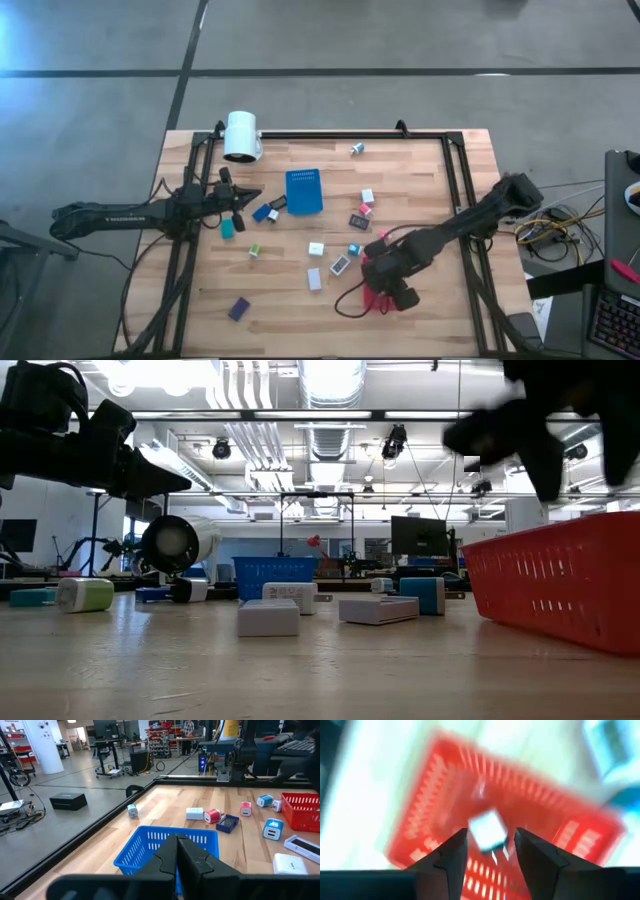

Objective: Pick & Place Office items
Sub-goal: Put the right white and black charger adapter into the red bin, then put the blue digital clock into the blue bin

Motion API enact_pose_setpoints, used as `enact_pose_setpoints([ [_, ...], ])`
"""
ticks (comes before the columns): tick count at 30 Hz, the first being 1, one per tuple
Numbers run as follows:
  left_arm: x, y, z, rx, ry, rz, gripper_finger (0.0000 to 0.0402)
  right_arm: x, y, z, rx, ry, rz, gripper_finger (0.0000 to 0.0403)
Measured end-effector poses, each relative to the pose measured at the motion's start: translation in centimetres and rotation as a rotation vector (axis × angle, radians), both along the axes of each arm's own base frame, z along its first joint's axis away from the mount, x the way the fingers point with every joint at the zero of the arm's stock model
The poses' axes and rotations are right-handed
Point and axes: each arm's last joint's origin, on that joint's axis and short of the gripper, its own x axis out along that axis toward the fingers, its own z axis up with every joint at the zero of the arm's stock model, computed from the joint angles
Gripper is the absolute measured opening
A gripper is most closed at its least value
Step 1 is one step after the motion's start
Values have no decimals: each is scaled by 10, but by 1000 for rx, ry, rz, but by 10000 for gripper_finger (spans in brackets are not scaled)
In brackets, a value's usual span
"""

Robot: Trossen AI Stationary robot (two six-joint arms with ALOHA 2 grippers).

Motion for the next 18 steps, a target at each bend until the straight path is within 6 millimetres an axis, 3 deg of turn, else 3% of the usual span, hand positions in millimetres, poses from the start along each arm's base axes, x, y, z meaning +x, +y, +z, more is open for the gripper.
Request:
enact_pose_setpoints([
  [5,0,0,0,0,1,1,12,-12,-6,55,89,-307,91,129],
  [10,0,0,0,1,1,1,12,-39,-23,102,138,-693,202,102],
  [14,0,0,0,3,1,0,12,-65,-48,122,161,-880,159,75],
  [18,0,0,0,7,3,0,12,-90,-74,127,177,-1025,73,47],
])
